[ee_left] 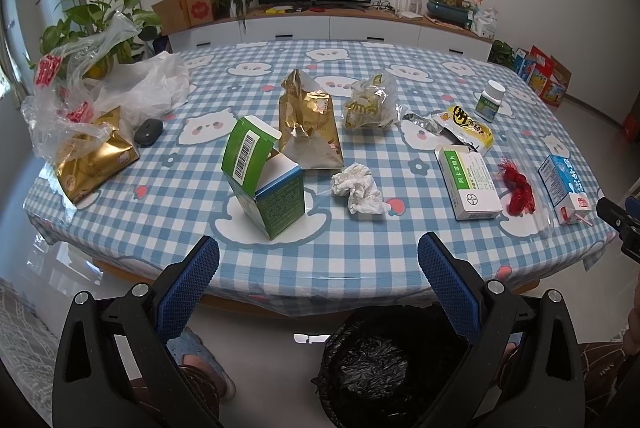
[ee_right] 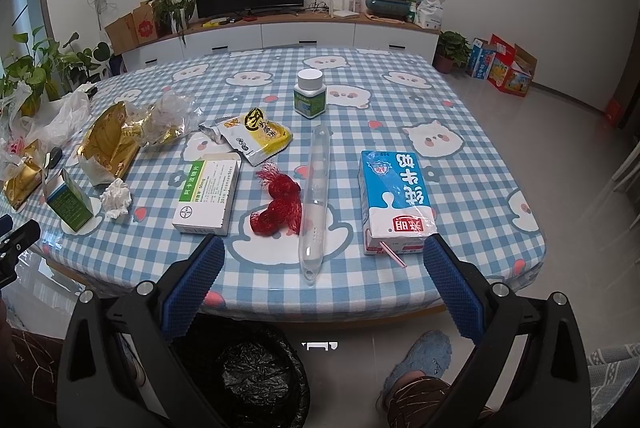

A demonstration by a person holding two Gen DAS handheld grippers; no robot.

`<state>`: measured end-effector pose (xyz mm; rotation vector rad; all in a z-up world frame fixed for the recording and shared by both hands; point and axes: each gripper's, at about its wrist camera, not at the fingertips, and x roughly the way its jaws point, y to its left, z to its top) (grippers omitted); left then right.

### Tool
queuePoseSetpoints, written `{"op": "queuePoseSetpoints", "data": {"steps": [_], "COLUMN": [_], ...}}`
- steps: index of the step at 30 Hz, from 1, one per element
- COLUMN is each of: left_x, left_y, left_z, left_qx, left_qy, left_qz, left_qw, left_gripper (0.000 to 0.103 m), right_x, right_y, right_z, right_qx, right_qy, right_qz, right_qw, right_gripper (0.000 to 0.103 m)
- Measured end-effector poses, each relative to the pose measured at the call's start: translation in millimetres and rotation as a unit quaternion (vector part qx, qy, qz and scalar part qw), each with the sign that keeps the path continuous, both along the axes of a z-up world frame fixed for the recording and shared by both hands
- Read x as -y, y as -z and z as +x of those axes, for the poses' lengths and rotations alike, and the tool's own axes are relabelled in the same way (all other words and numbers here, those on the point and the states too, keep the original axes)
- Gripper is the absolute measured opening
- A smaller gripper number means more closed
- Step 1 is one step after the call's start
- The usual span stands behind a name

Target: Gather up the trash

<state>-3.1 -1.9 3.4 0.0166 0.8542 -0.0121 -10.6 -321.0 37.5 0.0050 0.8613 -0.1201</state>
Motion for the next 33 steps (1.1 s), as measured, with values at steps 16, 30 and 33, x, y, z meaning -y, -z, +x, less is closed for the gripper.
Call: {"op": "queuePoseSetpoints", "data": {"steps": [16, 30, 33], "left_x": [-3.4, -19.0, -27.3], "left_y": [1.9, 1.2, -0.3], "left_z": [1.8, 16.9, 27.8], "left_qx": [-0.003, -0.005, -0.003], "left_qy": [-0.002, -0.015, -0.022], "left_qz": [-0.001, 0.007, 0.014], "left_qw": [1.0, 0.9998, 0.9996], "left_gripper": [0.097, 0.097, 0.097], "right_x": [-0.7, -11.6, -15.1], "right_y": [-2.0, -5.9, -2.0], "right_z": [-1.2, 11.6, 22.7], "right_qx": [0.003, 0.005, -0.004], "right_qy": [0.0, -0.003, -0.002], "right_qz": [-0.001, -0.006, -0.004], "right_qw": [1.0, 1.0, 1.0], "right_gripper": [0.095, 0.095, 0.095]}}
